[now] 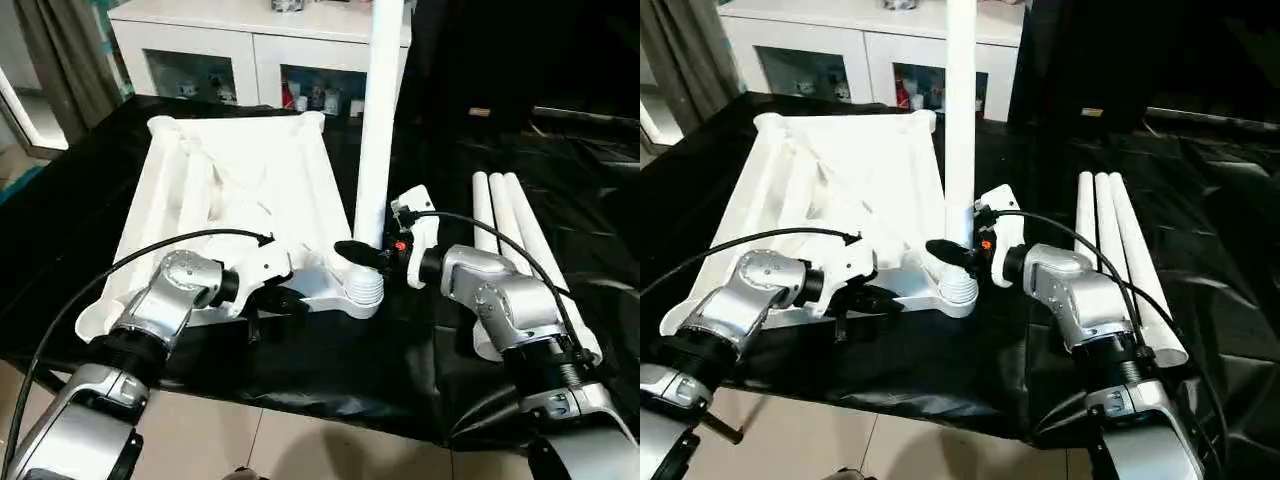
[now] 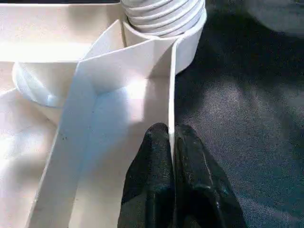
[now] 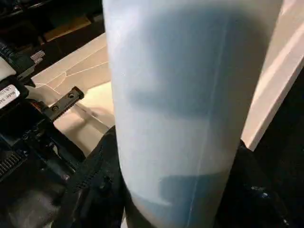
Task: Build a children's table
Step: Insert table leg to table base
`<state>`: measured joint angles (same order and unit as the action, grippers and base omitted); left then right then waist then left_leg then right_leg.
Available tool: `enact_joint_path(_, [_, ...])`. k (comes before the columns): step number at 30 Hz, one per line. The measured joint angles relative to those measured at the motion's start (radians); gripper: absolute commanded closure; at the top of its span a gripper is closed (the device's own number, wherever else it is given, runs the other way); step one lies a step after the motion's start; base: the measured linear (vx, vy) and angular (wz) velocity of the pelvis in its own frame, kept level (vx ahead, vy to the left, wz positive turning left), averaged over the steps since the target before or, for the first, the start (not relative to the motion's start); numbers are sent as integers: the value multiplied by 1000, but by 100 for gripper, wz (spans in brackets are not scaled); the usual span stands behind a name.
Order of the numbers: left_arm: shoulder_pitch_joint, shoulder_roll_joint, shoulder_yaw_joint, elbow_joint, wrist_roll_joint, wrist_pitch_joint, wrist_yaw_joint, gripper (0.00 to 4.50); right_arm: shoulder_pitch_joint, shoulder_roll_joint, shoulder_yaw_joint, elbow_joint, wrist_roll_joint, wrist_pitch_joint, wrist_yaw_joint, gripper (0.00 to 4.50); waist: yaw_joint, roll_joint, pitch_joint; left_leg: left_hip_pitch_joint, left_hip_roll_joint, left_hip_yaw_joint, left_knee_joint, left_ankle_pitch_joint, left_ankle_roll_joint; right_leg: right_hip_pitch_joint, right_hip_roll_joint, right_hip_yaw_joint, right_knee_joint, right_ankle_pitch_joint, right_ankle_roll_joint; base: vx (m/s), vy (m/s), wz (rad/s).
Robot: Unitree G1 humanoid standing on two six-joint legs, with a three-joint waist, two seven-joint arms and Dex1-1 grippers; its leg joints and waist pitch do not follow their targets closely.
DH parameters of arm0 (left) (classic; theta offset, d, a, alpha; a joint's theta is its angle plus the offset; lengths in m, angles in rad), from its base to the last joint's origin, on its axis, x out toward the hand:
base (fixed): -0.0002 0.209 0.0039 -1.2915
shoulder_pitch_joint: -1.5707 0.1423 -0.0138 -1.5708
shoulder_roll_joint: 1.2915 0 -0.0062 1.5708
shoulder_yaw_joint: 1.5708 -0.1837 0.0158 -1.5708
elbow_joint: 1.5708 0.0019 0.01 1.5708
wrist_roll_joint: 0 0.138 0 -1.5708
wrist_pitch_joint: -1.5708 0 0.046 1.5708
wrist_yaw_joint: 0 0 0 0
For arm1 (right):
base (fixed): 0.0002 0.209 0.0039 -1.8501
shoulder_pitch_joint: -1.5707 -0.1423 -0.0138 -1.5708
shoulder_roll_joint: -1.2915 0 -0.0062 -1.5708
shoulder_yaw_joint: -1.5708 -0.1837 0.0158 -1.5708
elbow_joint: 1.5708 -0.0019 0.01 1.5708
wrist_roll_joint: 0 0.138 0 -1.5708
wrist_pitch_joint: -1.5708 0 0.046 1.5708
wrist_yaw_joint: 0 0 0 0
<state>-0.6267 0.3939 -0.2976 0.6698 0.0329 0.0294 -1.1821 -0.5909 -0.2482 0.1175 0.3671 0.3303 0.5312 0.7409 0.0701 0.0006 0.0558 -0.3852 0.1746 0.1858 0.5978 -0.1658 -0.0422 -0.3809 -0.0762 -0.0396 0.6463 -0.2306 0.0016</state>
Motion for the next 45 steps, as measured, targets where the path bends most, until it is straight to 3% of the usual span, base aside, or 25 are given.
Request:
enact_joint_path(20, [29, 0, 29, -33, 4, 13, -1, 450, 0, 12, -2, 13, -11, -22, 9, 261, -11, 0, -1, 0, 0, 2, 0, 0, 0, 0, 0, 1, -1, 0, 0, 0, 0, 0])
enact_joint_path(27, [7, -17, 25, -8, 14, 14, 6, 450, 15, 25, -53, 36, 4, -40, -8, 261, -10, -1, -1, 0, 0, 2, 0, 0, 0, 0, -1, 1, -1, 0, 0, 0, 0, 0])
enact_joint_path(36, [-13, -31, 24, 27, 21, 10, 10, 450, 133, 79, -160, 17, 71, -164, -38, 261, -3, 5, -3, 0, 0, 3, -2, 0, 0, 0, -1, 1, -2, 0, 0, 0, 0, 0])
enact_joint_path(45, [-19, -33, 24, 51, 22, -6, 9, 450, 239, 114, -147, -35, 52, -323, -54, 261, -1, 10, -6, 1, 0, 3, -6, -1, 0, 1, -1, 0, -6, 1, -1, 0, 0, 0])
